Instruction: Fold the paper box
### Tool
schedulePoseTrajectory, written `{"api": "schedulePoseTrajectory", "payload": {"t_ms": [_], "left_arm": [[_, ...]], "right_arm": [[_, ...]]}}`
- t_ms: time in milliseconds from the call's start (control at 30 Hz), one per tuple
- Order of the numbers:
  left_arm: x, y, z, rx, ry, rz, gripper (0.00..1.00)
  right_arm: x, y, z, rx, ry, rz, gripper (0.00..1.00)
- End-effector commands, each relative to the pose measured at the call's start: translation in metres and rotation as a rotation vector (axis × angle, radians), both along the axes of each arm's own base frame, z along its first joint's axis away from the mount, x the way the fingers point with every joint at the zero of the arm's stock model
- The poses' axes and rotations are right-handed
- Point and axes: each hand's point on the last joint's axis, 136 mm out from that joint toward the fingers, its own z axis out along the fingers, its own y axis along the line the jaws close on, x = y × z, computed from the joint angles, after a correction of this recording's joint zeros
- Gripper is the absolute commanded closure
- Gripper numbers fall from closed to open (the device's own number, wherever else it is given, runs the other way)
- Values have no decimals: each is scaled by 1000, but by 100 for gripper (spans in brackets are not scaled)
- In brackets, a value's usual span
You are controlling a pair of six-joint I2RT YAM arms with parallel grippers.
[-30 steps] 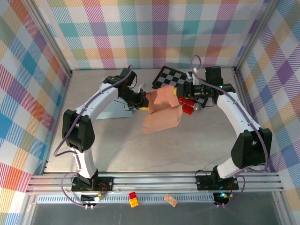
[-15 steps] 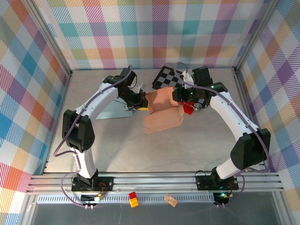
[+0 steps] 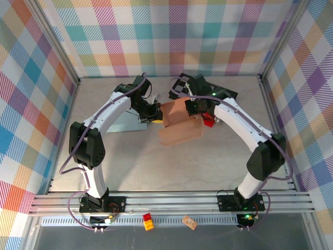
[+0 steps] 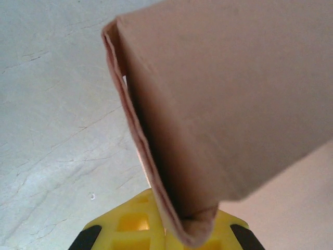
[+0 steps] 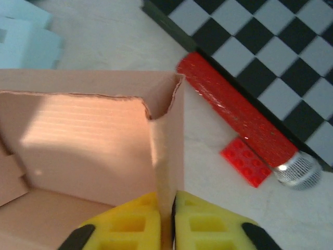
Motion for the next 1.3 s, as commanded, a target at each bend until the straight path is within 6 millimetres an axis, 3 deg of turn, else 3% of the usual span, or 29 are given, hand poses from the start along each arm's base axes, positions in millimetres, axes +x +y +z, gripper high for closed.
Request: {"api": "schedulePoseTrajectory", "payload": {"t_ms": [0, 233, 500, 567, 667, 867, 1067, 1267], "left_arm": [[-1, -9, 22, -43, -34, -15, 100], [-3, -9, 21, -39, -31, -18, 100], [-3, -10, 21, -37, -32, -24, 100], [-3, -10, 22, -36, -33, -24, 100], [-3, -10, 22, -36, -33, -24, 100], [-3, -9, 21, -26, -28, -19, 100], [-1, -12, 20, -18, -27, -4, 100], [0, -12, 17, -13, -22, 5, 100]], "right_arm": [[-2, -17, -2, -158, -21, -85, 93], [2, -9, 1, -174, -30, -89, 98], [7, 1, -4, -156, -2, -78, 81], [10, 0, -6, -173, 1, -85, 81], [13, -3, -8, -204, 3, -100, 83], [20, -15, -4, -283, -24, -167, 100], [18, -26, -8, -421, -40, -263, 100], [9, -20, -12, -379, -13, -275, 100]]}}
